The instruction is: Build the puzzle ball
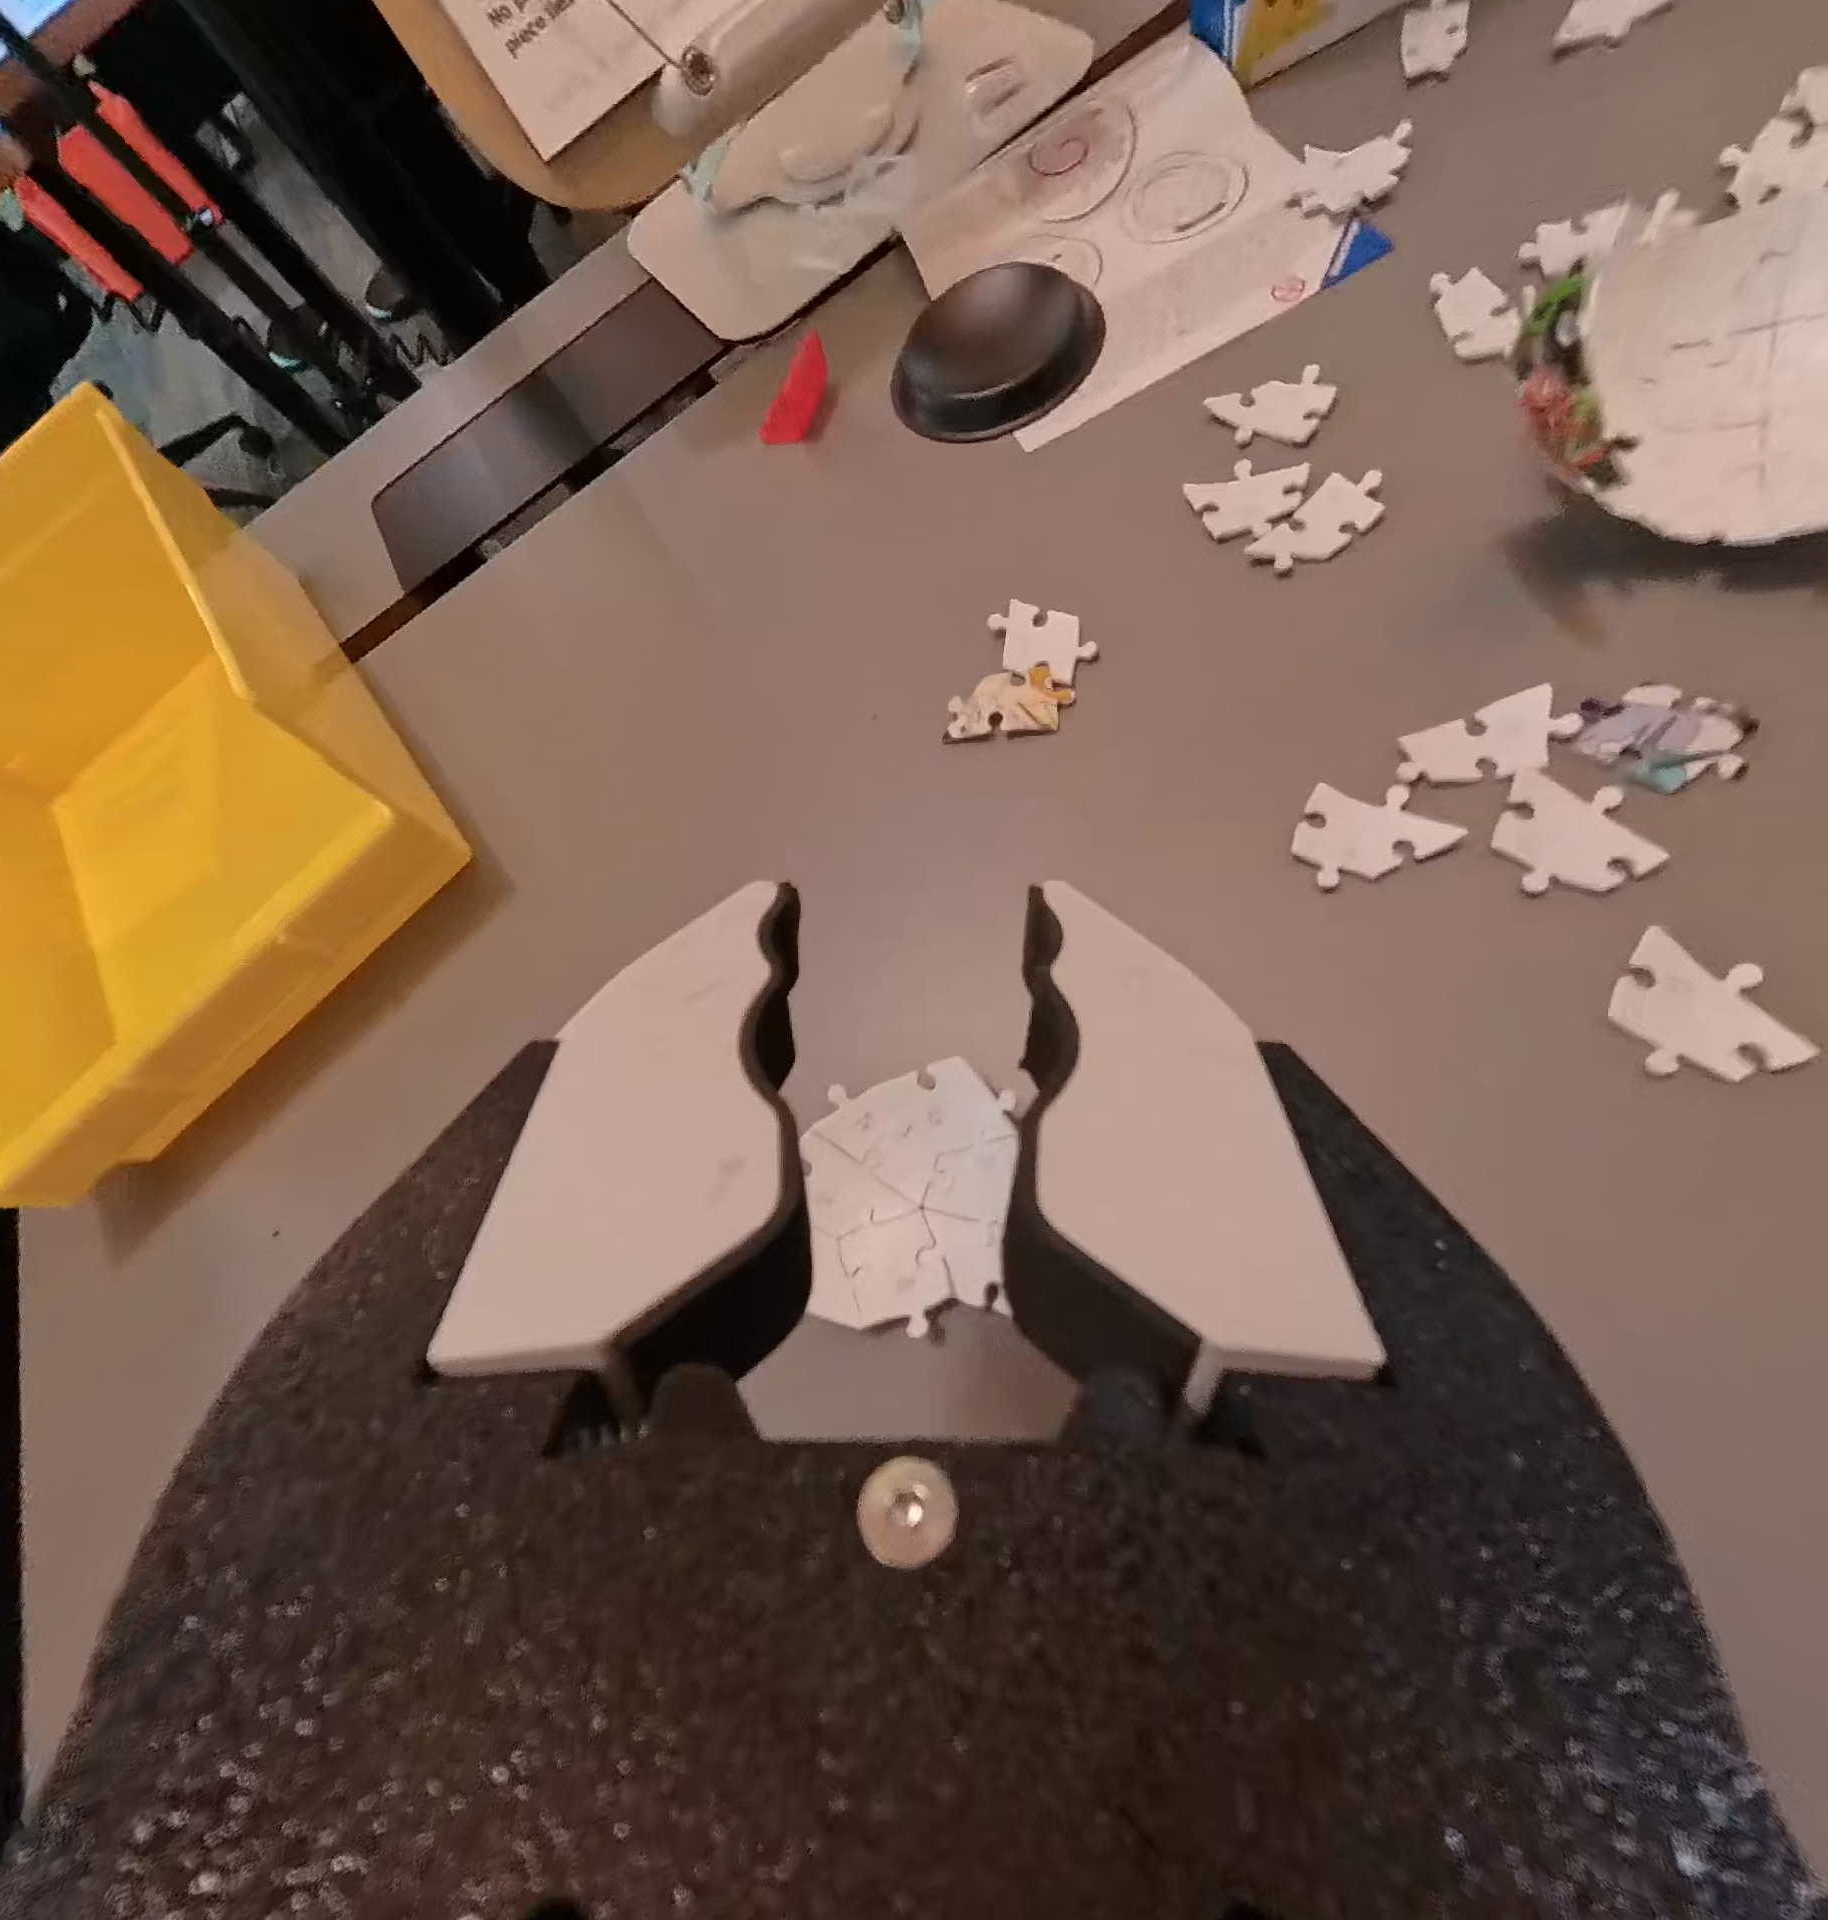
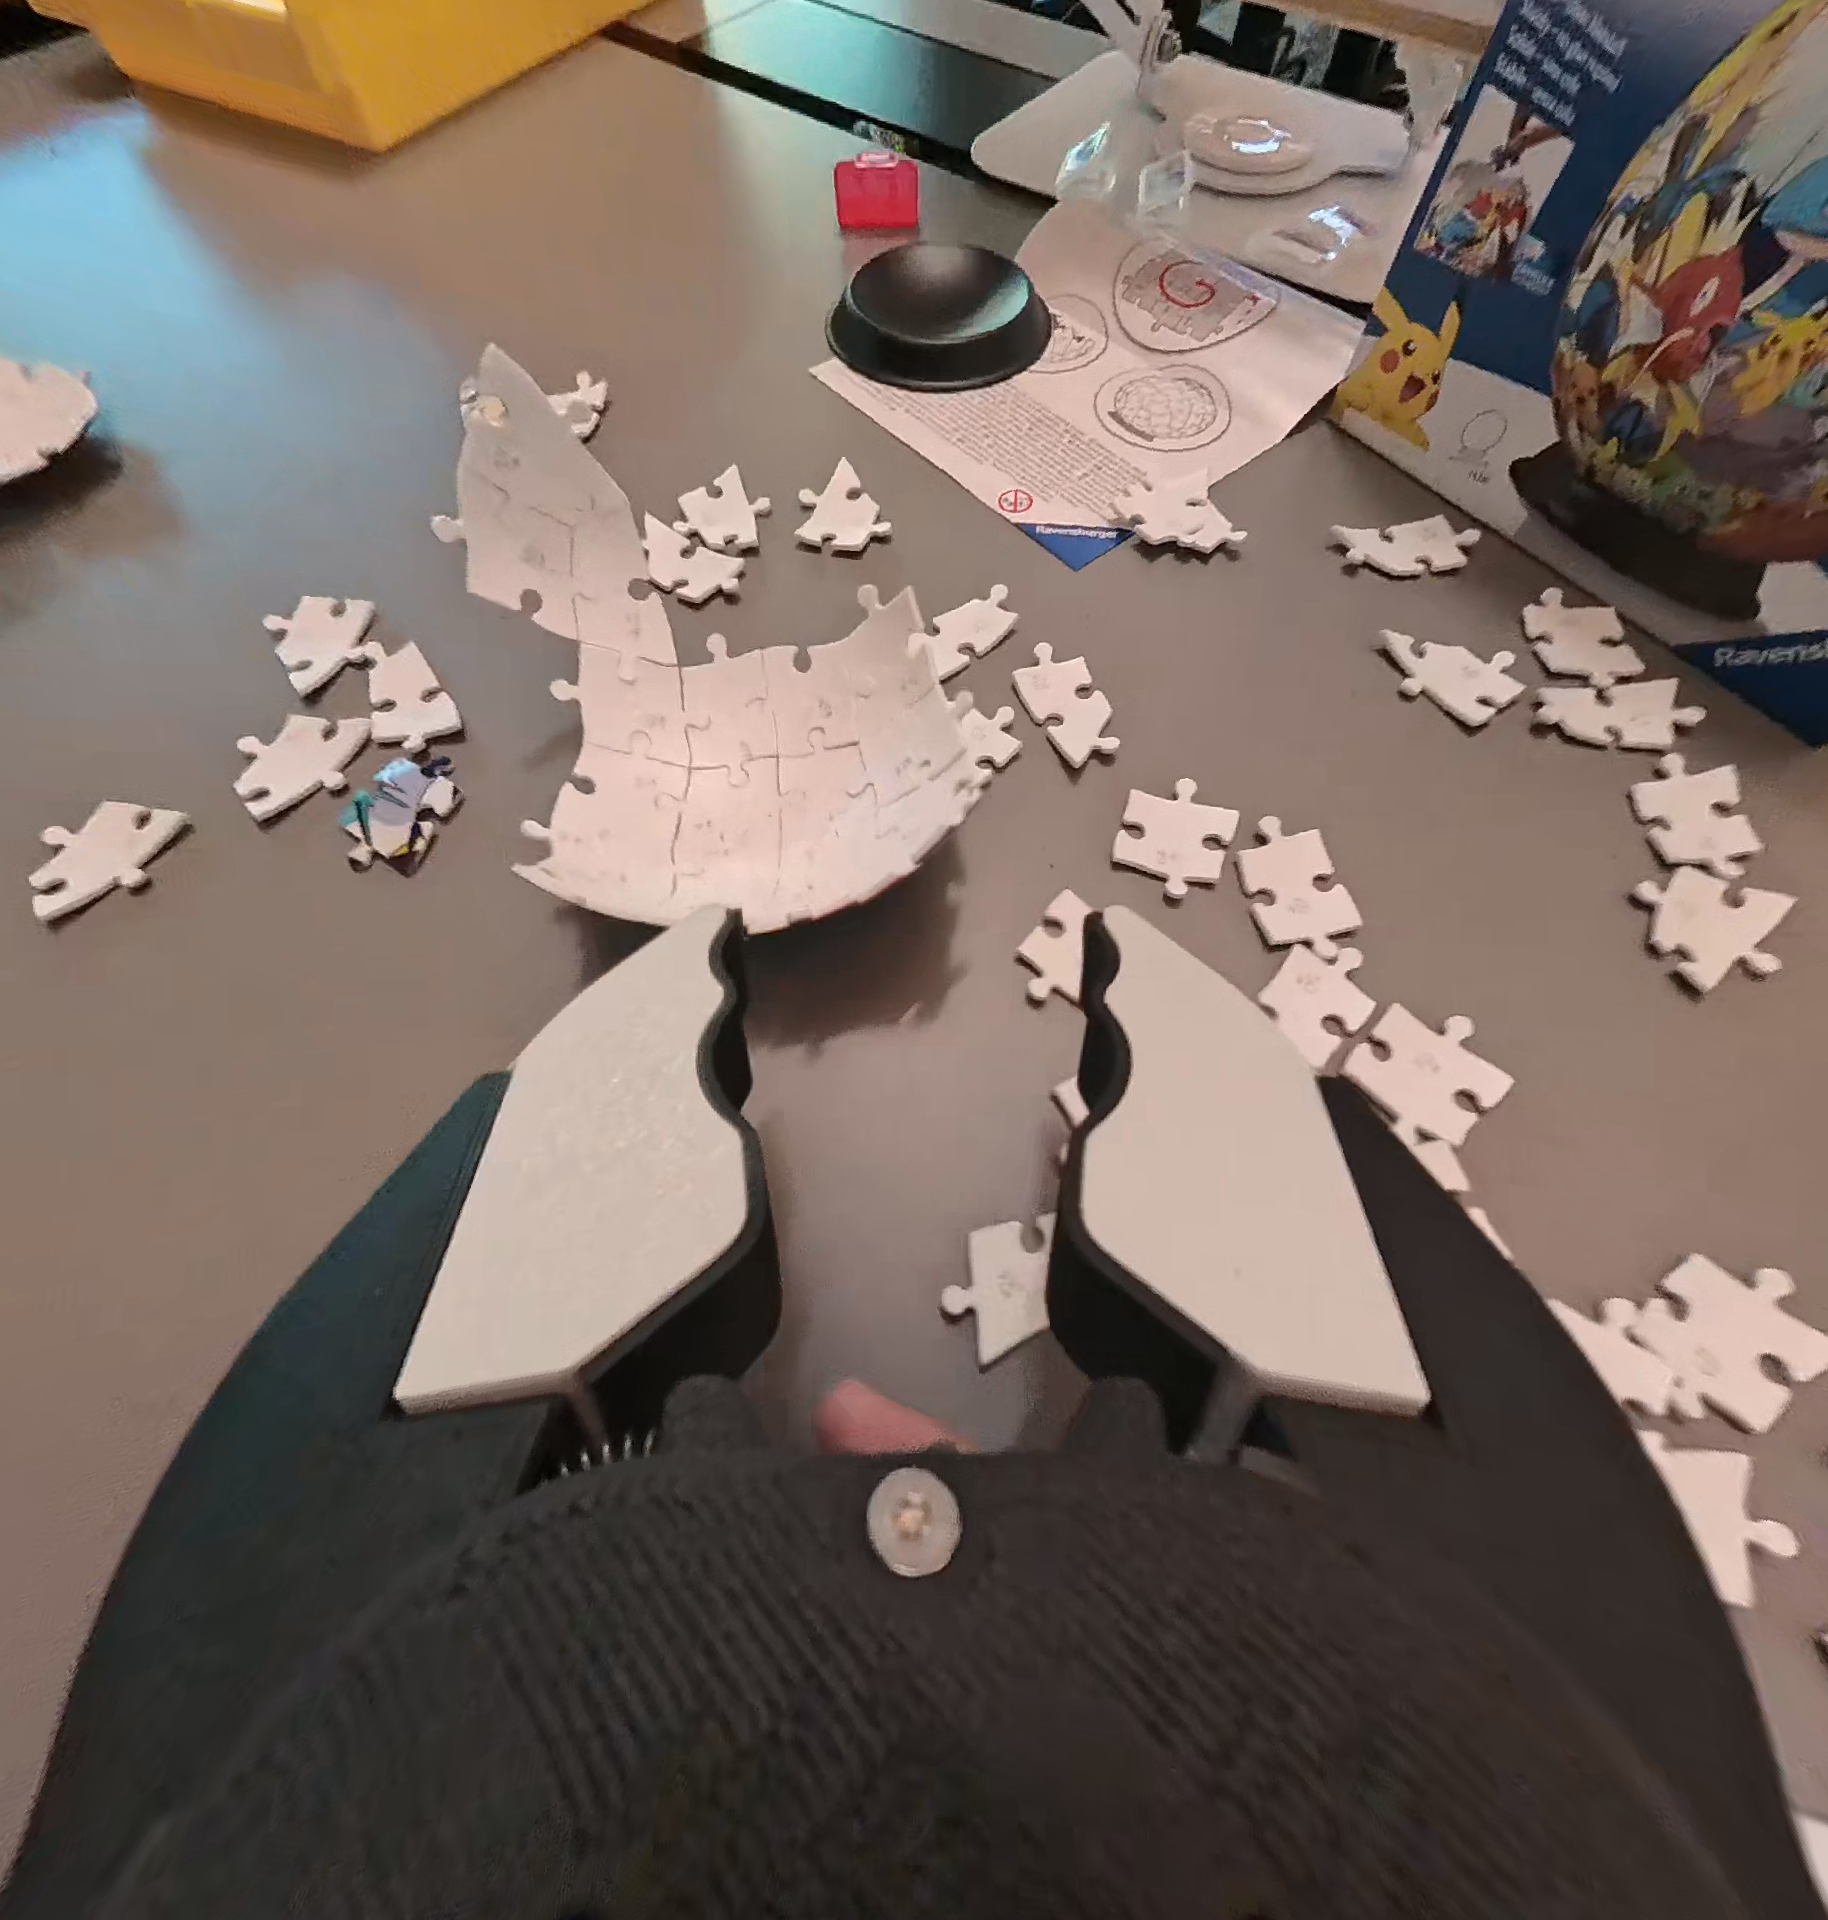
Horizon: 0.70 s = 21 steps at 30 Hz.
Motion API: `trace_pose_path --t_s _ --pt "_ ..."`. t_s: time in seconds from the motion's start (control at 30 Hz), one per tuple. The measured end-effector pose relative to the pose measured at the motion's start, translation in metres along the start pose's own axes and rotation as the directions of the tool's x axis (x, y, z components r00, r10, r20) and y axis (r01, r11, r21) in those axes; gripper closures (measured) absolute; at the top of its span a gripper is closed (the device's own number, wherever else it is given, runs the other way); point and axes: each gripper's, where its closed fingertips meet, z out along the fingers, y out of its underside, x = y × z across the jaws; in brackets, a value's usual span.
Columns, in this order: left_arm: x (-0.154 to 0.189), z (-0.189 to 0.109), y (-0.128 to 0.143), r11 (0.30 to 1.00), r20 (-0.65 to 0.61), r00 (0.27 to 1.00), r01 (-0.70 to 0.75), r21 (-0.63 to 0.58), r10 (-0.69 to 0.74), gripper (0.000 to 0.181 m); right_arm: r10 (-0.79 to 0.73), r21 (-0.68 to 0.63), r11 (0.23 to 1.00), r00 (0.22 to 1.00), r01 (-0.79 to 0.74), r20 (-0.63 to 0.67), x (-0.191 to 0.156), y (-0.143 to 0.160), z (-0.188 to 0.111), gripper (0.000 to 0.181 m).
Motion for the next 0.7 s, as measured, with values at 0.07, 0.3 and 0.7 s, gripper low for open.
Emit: trace_pose_path --t_s 0.07,0.3,0.7 --pt "0.009 -0.001 -0.012 0.998 -0.025 0.998 0.061 0.021 -0.060 0.140 -0.013 0.025 1.000 1.000 0.013 -0.003 0.005 -0.002 -0.002 0.120" --pt "0.142 0.054 -0.033 0.989 -0.265 0.961 0.044 -0.139 -0.080 0.136 -0.014 0.034 0.999 0.999 0.015 -0.032 0.023 -0.001 -0.013 0.121" --pt "0.188 0.085 -0.019 0.979 -0.347 0.933 0.026 -0.204 -0.097 0.134 0.013 0.065 0.998 0.999 -0.011 -0.031 0.035 -0.004 -0.028 0.123"
